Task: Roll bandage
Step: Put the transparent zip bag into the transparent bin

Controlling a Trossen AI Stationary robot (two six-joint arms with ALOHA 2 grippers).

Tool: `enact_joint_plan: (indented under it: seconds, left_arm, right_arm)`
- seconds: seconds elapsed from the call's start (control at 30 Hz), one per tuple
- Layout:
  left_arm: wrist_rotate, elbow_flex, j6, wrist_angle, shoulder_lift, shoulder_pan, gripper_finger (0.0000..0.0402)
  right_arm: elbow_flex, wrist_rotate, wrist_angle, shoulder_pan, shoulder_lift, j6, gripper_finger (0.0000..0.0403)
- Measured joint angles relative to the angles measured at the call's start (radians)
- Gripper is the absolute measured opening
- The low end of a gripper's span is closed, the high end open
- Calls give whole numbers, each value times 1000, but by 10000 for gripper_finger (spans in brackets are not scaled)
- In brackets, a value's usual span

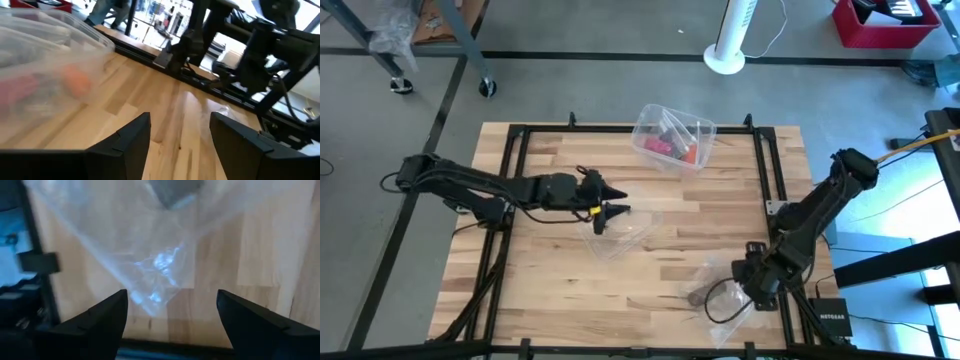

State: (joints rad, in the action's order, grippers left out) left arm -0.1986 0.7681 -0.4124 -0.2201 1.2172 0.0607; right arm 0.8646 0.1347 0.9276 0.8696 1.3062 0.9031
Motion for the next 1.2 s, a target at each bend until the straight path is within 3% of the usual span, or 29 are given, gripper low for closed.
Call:
enact_joint_plan:
  seconds: [0.17,0.33,0.53,0.63,0.8,0.87,1.0,1.2]
  left_arm:
    - [0,0,0,-52,43,14,196]
    - [-1,0,-15,-56,43,24,196]
    - [-1,0,-30,-52,43,27,196]
    - [-1,0,-37,-52,43,31,196]
    - [-1,0,-49,-63,43,49,196]
    - [-1,0,-46,-72,43,63,196]
    - [0,0,18,-133,43,107,196]
    - [0,0,113,-192,43,139,196]
  right_arm:
    - [-143,-10,-164,64,-2,110,303]
    - [-299,6,-488,60,-2,206,300]
    - [-366,-3,-600,60,-3,265,227]
    - [-372,-8,-619,61,-4,271,161]
    - [-367,15,-814,61,-2,232,24]
    - [-364,10,-907,60,-8,220,14]
    - [-297,-51,-920,60,-21,184,10]
    - [-164,-272,-844,28,-78,-5,8]
